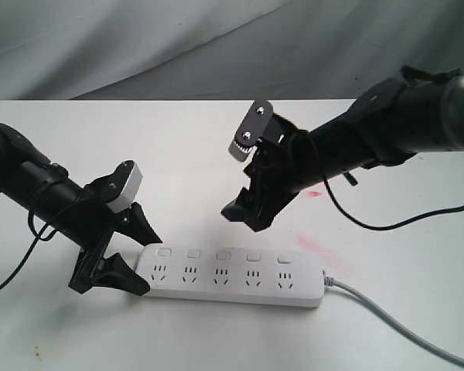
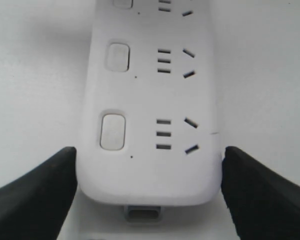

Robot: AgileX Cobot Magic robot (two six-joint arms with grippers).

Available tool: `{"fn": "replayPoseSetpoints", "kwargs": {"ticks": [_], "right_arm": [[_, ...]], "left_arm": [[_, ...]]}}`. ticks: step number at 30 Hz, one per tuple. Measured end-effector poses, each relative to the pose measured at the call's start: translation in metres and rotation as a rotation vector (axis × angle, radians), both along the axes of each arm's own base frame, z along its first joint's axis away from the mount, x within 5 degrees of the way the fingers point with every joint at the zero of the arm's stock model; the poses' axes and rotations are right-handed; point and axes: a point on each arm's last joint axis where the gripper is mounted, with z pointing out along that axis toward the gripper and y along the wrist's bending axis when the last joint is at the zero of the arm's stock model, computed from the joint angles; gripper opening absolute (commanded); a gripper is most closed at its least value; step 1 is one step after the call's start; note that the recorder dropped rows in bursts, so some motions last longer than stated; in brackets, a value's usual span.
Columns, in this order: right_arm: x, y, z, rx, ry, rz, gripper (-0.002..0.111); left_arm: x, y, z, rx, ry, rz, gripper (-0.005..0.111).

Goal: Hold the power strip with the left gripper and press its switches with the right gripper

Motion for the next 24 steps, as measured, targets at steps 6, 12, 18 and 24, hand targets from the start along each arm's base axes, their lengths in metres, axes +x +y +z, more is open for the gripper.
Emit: {"fn": "replayPoseSetpoints", "kwargs": {"ticks": [6,12,18,24], "right_arm": [[0.003,-0.011,0.003,-0.013,0.0,-0.006,0.076],[-0.003,-0.013,-0.014,-0.032,0.065,0.002,0.076],[-0.014,-0.019,-0.031,-0.063,0.109,-0.009,0.076],[-0.013,-0.019,-0.033,-0.067,0.112,-0.011,0.076]], "left_arm": [[0.0,0.0,0.0,0.0,0.0,0.0,0.047],[0.0,0.0,0.0,0.0,0.0,0.0,0.047],[0.0,0.0,0.0,0.0,0.0,0.0,0.047],[0.0,0.0,0.0,0.0,0.0,0.0,0.047]]}}
